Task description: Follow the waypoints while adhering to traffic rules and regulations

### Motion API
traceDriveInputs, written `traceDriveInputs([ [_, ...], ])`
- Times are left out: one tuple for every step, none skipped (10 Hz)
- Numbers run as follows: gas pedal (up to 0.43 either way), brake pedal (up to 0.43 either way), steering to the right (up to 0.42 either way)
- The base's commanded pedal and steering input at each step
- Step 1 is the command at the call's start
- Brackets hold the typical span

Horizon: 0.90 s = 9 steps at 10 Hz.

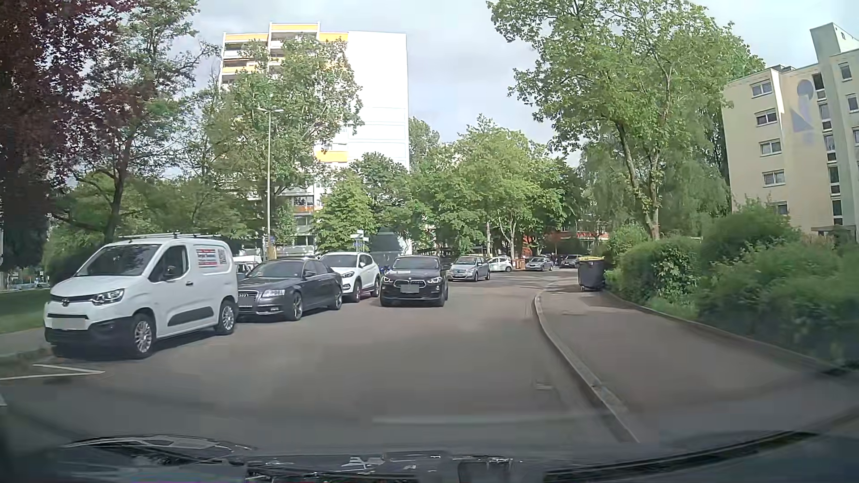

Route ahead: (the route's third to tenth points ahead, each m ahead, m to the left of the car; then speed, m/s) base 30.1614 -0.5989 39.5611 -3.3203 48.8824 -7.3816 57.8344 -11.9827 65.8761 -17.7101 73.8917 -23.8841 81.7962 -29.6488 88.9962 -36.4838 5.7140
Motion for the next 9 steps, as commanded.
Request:
traceDriveInputs([
  [0.0,0.165,0.03],
  [0.0,0.152,0.026],
  [0.0,0.128,0.026],
  [0.0,0.122,0.032],
  [0.0,0.116,0.039],
  [0.0,0.104,0.037],
  [0.0,0.104,0.029],
  [0.0,0.079,0.028],
  [0.0,0.018,0.034],
])
